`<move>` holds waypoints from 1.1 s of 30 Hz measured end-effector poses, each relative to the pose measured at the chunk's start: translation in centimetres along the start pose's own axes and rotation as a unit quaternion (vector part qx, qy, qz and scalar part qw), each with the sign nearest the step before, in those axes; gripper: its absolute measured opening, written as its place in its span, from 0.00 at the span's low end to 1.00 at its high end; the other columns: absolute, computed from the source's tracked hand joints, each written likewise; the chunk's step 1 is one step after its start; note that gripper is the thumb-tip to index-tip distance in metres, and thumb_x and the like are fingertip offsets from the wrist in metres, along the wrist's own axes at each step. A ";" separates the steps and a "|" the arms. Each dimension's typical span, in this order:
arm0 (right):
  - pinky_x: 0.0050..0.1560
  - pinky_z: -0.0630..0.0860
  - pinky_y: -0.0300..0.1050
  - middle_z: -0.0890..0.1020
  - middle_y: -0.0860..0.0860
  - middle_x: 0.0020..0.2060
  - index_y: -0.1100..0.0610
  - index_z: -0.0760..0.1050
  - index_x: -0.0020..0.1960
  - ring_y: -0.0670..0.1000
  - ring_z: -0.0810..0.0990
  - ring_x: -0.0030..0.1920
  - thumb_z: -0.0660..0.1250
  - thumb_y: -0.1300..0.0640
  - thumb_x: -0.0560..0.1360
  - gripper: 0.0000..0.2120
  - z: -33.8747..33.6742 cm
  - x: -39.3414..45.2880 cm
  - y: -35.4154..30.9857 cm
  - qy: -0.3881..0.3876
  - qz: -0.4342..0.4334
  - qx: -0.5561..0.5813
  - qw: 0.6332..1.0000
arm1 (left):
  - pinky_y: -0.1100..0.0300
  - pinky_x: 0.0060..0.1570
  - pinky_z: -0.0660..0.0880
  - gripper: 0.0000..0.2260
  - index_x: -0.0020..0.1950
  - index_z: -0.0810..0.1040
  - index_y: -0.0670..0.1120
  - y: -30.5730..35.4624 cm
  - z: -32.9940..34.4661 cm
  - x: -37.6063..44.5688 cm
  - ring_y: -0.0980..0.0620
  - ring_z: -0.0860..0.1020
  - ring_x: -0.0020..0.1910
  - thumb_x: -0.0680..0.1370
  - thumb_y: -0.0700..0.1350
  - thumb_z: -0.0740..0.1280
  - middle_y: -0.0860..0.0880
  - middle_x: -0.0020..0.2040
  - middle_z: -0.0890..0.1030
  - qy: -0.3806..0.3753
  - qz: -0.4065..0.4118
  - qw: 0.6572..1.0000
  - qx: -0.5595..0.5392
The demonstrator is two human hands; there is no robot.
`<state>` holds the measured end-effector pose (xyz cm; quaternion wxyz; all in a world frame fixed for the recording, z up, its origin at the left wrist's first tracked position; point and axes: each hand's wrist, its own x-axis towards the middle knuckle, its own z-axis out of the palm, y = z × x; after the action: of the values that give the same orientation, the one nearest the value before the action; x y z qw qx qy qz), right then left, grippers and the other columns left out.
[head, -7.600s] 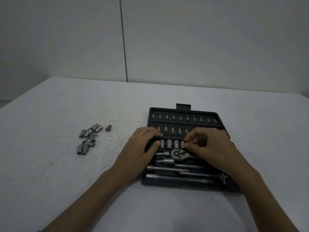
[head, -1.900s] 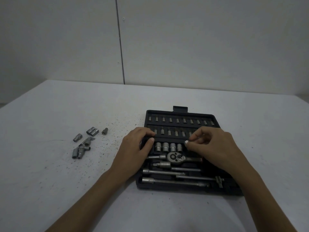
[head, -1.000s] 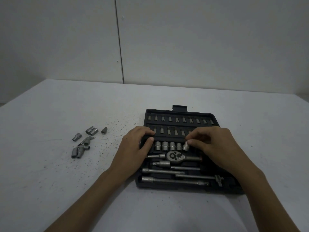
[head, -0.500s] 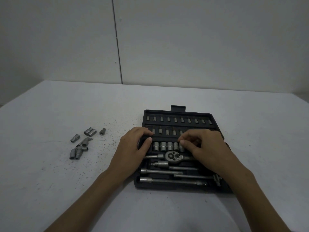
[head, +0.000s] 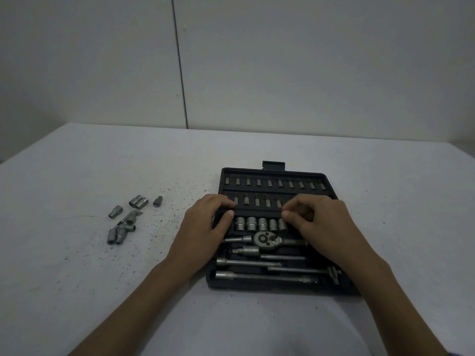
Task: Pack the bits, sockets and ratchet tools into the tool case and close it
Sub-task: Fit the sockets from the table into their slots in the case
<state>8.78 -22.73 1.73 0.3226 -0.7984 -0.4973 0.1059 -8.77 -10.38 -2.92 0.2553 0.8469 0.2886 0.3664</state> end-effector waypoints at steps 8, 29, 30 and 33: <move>0.41 0.78 0.46 0.80 0.43 0.32 0.44 0.77 0.36 0.42 0.78 0.36 0.71 0.47 0.71 0.06 -0.3 0.0 0.3 -0.012 0.018 -0.031 0.999 | 0.73 0.52 0.67 0.06 0.53 0.79 0.46 0.0 0.1 0.1 0.67 0.72 0.51 0.77 0.41 0.65 0.56 0.52 0.77 0.001 -0.002 1.000 -0.001; 0.37 0.78 0.31 0.82 0.43 0.32 0.49 0.79 0.39 0.40 0.80 0.34 0.72 0.55 0.71 0.03 -0.8 0.1 -0.3 0.009 0.002 0.060 0.998 | 0.72 0.52 0.67 0.07 0.53 0.79 0.46 0.0 0.0 0.0 0.66 0.72 0.51 0.77 0.41 0.65 0.56 0.52 0.77 -0.003 0.001 1.000 0.003; 0.39 0.79 0.34 0.82 0.43 0.33 0.49 0.80 0.39 0.40 0.81 0.34 0.72 0.54 0.71 0.03 -0.8 0.1 -0.2 0.002 0.001 0.059 0.998 | 0.73 0.52 0.67 0.07 0.53 0.79 0.46 0.0 0.0 0.0 0.66 0.72 0.51 0.77 0.41 0.65 0.56 0.52 0.77 -0.004 0.000 1.000 0.004; 0.42 0.81 0.39 0.83 0.41 0.34 0.47 0.82 0.39 0.38 0.81 0.35 0.71 0.54 0.72 0.04 -0.7 0.0 0.0 -0.020 0.002 0.054 0.998 | 0.74 0.52 0.66 0.07 0.53 0.79 0.46 0.1 0.0 0.0 0.63 0.73 0.50 0.77 0.41 0.65 0.56 0.52 0.77 -0.005 -0.002 1.000 0.007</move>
<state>9.15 -23.01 2.28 0.3556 -0.7786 -0.4950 0.1493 -8.76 -10.43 -2.81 0.2519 0.8498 0.2915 0.3598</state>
